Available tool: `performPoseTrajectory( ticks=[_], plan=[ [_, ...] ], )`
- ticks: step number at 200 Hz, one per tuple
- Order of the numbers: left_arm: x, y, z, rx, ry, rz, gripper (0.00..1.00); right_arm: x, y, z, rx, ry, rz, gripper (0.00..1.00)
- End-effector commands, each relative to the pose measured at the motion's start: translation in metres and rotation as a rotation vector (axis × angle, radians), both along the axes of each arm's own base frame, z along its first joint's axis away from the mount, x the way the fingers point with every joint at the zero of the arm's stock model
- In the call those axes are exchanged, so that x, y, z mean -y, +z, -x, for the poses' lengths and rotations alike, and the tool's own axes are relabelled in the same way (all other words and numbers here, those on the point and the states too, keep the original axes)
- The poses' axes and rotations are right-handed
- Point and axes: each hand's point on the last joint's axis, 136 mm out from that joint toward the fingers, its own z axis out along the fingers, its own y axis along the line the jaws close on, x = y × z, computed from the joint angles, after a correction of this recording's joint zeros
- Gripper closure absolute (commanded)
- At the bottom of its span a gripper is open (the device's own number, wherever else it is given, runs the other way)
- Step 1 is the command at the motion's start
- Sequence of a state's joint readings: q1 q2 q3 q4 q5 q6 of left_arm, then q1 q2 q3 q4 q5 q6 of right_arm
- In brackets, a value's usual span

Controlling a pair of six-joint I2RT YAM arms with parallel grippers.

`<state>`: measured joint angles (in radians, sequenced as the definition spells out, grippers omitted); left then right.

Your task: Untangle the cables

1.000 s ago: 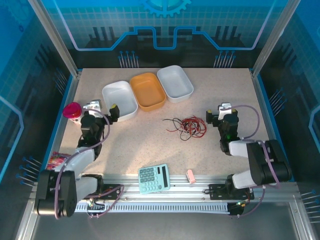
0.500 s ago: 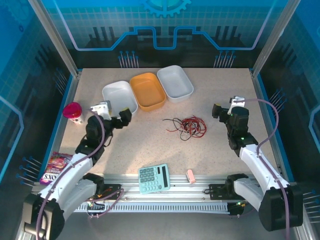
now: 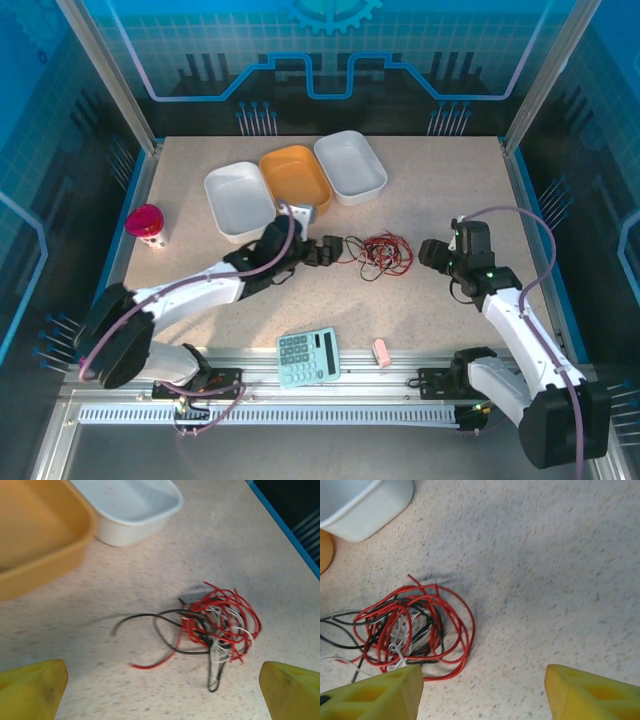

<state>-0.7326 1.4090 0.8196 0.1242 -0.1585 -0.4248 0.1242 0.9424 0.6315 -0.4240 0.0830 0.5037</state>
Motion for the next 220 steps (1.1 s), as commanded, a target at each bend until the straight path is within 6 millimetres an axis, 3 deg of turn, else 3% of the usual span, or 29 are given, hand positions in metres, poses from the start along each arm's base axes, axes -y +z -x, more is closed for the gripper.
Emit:
performPoseTrajectory(
  ticks=[1, 37, 92, 154, 182, 220],
  plan=[
    [0.037, -0.004, 0.007, -0.037, -0.076, 0.011, 0.01, -0.020, 0.001, 0.003, -0.065, 0.049, -0.087, 0.37],
    [0.073, -0.018, -0.002, -0.077, -0.090, 0.020, 0.13, -0.031, -0.014, -0.001, -0.133, 0.082, -0.124, 0.43],
    [0.086, -0.058, -0.007, -0.173, -0.074, -0.001, 0.27, -0.039, -0.026, -0.014, -0.163, 0.104, -0.135, 0.46],
    [0.099, -0.082, -0.007, -0.254, -0.073, 0.034, 0.43, -0.042, -0.048, -0.037, -0.225, 0.096, -0.130, 0.42],
    [0.095, -0.086, -0.007, -0.260, -0.057, 0.018, 0.63, -0.047, -0.060, -0.047, -0.259, 0.108, -0.142, 0.45],
    [0.089, -0.090, -0.006, -0.265, -0.042, 0.008, 0.84, -0.053, -0.077, -0.053, -0.309, 0.115, -0.163, 0.59]
  ],
)
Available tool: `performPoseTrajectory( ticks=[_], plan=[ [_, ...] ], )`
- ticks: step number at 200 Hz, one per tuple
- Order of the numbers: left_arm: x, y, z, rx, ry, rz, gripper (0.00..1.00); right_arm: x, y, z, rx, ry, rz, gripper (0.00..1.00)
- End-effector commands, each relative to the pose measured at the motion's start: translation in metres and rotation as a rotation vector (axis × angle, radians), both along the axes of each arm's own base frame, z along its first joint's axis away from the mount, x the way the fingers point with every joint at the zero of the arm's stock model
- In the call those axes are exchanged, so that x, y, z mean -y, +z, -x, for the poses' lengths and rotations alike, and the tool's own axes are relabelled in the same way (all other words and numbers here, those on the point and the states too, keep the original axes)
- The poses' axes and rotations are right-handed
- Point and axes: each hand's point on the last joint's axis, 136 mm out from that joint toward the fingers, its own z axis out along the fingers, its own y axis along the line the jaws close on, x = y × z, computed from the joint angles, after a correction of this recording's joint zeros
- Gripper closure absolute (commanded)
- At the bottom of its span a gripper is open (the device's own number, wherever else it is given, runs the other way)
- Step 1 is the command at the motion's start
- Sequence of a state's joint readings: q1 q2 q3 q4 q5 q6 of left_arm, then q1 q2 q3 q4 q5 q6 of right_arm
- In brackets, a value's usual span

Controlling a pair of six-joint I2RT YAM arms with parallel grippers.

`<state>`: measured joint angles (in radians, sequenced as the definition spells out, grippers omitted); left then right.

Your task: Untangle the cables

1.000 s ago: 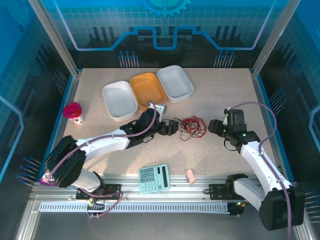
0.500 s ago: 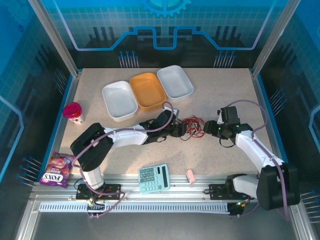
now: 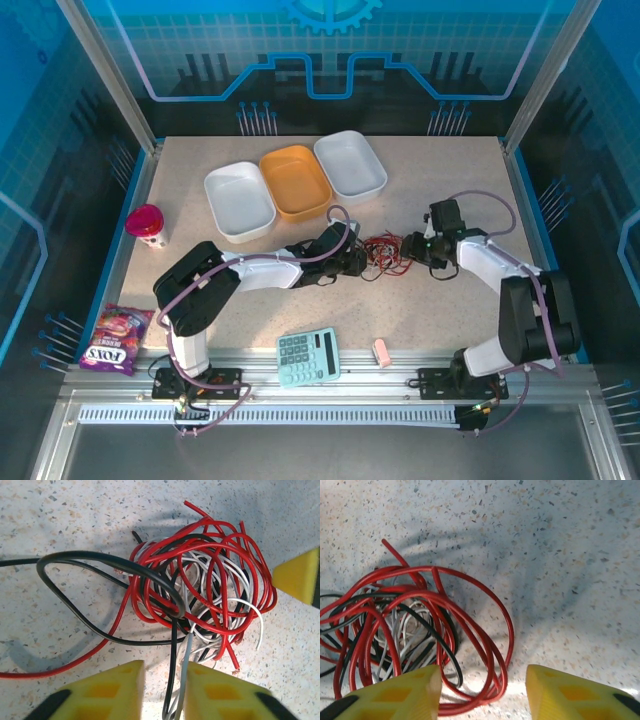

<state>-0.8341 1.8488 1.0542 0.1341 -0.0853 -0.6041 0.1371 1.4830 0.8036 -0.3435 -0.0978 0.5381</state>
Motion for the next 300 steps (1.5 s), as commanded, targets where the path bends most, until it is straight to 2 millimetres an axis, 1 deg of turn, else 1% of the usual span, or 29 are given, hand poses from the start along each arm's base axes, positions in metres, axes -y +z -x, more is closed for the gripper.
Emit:
performPoseTrajectory(
  ticks=[1, 14, 32, 51, 66, 84, 104, 120, 143, 182, 212, 220, 222, 225, 260, 300],
  plan=[
    [0.002, 0.002, -0.002, -0.001, 0.010, 0.006, 0.85, -0.012, 0.000, -0.008, 0.000, 0.021, -0.037, 0.60],
    [-0.001, 0.001, -0.002, 0.002, 0.015, -0.003, 0.91, -0.011, -0.005, -0.007, -0.016, 0.014, -0.036, 0.66],
    [-0.005, 0.003, -0.002, 0.011, 0.025, -0.012, 0.94, -0.010, -0.008, -0.003, -0.025, 0.004, -0.032, 0.75],
    [-0.009, 0.002, -0.003, 0.013, 0.031, -0.022, 1.00, -0.007, -0.008, 0.004, -0.025, -0.008, -0.025, 0.82],
    [-0.013, -0.001, -0.004, 0.012, 0.041, -0.034, 1.00, -0.004, -0.007, 0.010, -0.026, -0.014, -0.018, 0.88],
    [-0.021, -0.004, -0.003, 0.015, 0.063, -0.052, 1.00, -0.001, 0.000, 0.017, -0.019, -0.019, -0.007, 0.94],
    [-0.035, -0.001, -0.004, 0.031, 0.098, -0.069, 1.00, 0.003, 0.010, 0.025, -0.001, -0.022, 0.009, 1.00],
    [-0.047, 0.003, -0.005, 0.041, 0.125, -0.061, 1.00, 0.006, 0.019, 0.031, 0.015, -0.024, 0.017, 1.00],
    [-0.067, 0.004, -0.007, 0.032, 0.173, -0.048, 1.00, 0.009, 0.035, 0.036, 0.047, -0.028, 0.026, 1.00],
    [-0.095, 0.006, -0.009, 0.043, 0.224, -0.066, 1.00, 0.008, 0.072, 0.036, 0.126, -0.021, 0.016, 1.00],
    [-0.105, 0.012, -0.009, 0.062, 0.242, -0.076, 1.00, 0.002, 0.107, 0.034, 0.199, -0.001, 0.006, 1.00],
    [-0.106, 0.014, -0.009, 0.066, 0.243, -0.077, 1.00, -0.001, 0.111, 0.037, 0.207, 0.012, 0.003, 1.00],
    [-0.106, 0.014, -0.010, 0.067, 0.243, -0.078, 1.00, -0.003, 0.121, 0.034, 0.231, 0.013, -0.001, 1.00],
    [-0.106, 0.014, -0.009, 0.067, 0.241, -0.081, 1.00, -0.004, 0.128, 0.033, 0.248, 0.020, -0.005, 1.00],
    [-0.106, 0.014, -0.009, 0.069, 0.238, -0.078, 1.00, -0.021, 0.181, 0.036, 0.370, 0.084, -0.011, 1.00],
    [-0.107, 0.012, -0.007, 0.065, 0.241, -0.073, 1.00, -0.030, 0.239, 0.041, 0.498, 0.140, 0.022, 1.00]
  ],
)
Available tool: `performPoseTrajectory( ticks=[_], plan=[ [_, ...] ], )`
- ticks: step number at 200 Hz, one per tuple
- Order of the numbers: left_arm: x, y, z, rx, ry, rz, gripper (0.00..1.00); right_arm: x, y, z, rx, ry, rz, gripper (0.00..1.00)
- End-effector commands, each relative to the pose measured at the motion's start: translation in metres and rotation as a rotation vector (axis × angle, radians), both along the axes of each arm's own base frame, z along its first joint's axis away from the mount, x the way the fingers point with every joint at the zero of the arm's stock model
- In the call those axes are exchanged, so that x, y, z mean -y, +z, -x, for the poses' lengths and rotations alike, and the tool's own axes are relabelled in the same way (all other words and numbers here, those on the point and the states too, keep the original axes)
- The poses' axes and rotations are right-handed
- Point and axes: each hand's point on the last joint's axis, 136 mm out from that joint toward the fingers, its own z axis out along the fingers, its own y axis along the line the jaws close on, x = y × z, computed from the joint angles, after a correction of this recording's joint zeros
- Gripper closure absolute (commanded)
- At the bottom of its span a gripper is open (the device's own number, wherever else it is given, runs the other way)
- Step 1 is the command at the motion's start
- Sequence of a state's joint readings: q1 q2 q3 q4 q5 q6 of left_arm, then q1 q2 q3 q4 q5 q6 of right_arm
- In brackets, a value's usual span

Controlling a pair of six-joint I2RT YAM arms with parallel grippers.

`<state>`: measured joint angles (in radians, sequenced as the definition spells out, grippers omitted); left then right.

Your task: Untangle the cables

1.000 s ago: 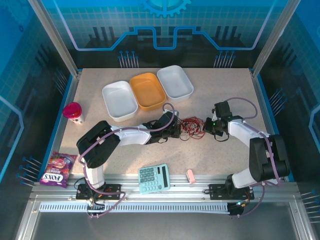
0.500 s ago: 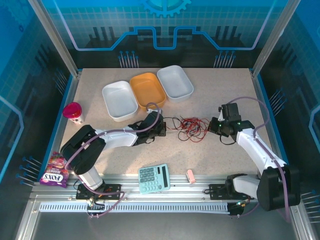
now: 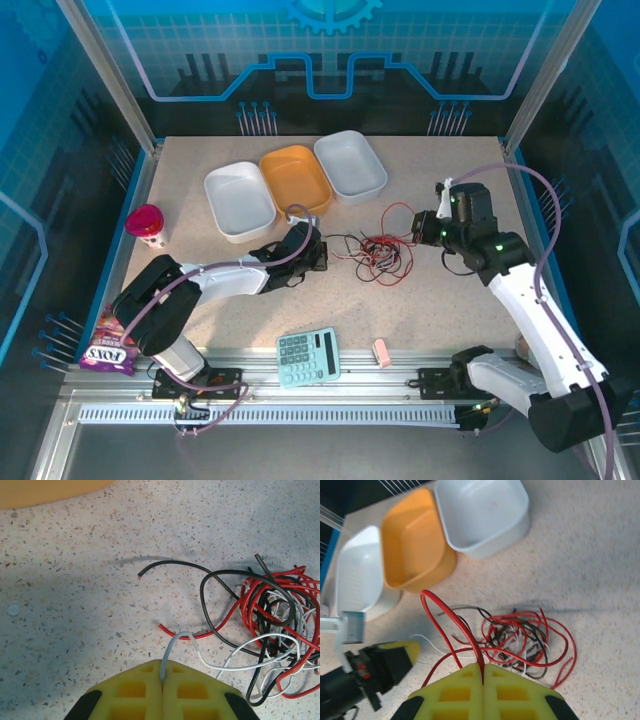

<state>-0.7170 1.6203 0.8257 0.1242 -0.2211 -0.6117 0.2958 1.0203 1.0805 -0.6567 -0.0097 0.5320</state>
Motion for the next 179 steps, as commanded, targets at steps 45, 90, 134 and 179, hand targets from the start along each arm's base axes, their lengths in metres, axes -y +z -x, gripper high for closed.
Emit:
performPoseTrajectory(
  ticks=[45, 90, 134, 179],
  plan=[
    [-0.008, 0.005, 0.003, 0.016, 0.019, 0.003, 1.00, -0.002, 0.102, 0.011, 0.217, 0.057, 0.059, 1.00],
    [-0.008, 0.003, 0.003, 0.014, 0.023, 0.015, 1.00, 0.004, 0.166, 0.012, 0.349, 0.047, 0.102, 1.00],
    [-0.003, 0.001, 0.003, 0.007, 0.020, 0.042, 1.00, 0.003, 0.209, 0.009, 0.454, 0.054, 0.102, 1.00],
    [-0.003, 0.002, 0.002, 0.011, 0.021, 0.045, 1.00, -0.010, 0.260, 0.003, 0.561, 0.109, 0.094, 1.00]
  ],
)
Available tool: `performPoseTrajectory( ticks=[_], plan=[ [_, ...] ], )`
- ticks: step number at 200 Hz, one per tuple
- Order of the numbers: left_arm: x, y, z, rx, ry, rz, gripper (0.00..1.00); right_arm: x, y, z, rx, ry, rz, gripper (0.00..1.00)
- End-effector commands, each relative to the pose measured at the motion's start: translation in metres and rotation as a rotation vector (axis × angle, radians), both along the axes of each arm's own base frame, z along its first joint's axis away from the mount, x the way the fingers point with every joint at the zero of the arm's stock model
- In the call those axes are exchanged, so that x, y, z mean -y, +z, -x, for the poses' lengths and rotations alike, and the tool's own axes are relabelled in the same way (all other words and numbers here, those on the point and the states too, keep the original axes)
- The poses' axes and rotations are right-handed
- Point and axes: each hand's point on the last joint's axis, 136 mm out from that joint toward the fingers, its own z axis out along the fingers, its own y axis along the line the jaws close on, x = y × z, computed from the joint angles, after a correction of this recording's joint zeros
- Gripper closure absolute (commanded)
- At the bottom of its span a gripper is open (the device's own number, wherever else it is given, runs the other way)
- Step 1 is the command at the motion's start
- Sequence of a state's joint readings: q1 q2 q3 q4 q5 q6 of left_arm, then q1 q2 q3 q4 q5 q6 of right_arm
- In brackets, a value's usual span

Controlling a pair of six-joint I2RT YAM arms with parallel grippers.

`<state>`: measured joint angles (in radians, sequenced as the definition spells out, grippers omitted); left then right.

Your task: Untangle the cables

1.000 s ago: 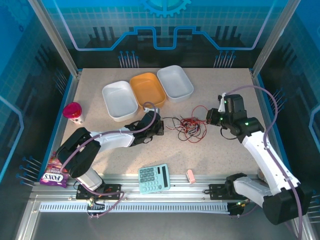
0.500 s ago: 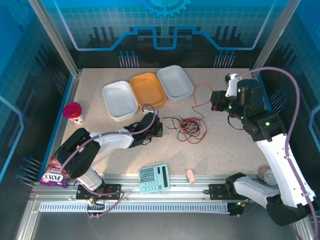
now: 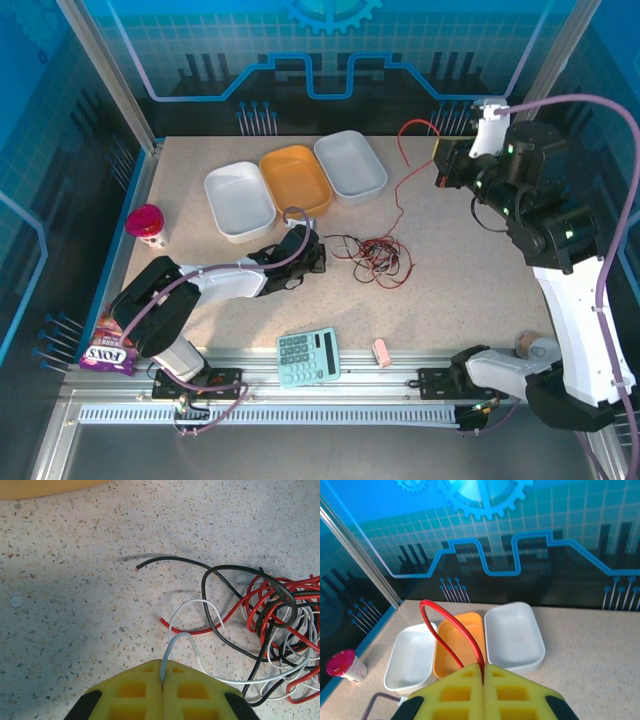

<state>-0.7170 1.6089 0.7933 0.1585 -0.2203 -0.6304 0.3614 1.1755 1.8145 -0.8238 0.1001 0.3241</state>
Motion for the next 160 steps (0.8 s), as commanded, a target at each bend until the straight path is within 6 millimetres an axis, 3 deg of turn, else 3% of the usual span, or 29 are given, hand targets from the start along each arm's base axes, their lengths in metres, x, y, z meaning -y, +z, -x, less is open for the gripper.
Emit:
performPoseTrajectory(
  ticks=[1, 121, 142, 160],
  plan=[
    [-0.001, 0.004, -0.001, 0.008, 0.010, 0.023, 1.00, -0.008, 0.034, 0.005, 0.088, 0.049, 0.015, 1.00],
    [0.007, 0.006, -0.001, 0.003, -0.003, 0.065, 1.00, -0.034, 0.160, 0.003, 0.445, 0.155, -0.074, 1.00],
    [0.006, 0.006, 0.000, 0.003, -0.001, 0.065, 1.00, -0.036, 0.169, 0.003, 0.483, 0.160, -0.079, 1.00],
    [0.006, 0.007, 0.001, 0.003, -0.001, 0.070, 1.00, -0.037, 0.158, -0.004, 0.453, 0.155, -0.059, 1.00]
  ],
)
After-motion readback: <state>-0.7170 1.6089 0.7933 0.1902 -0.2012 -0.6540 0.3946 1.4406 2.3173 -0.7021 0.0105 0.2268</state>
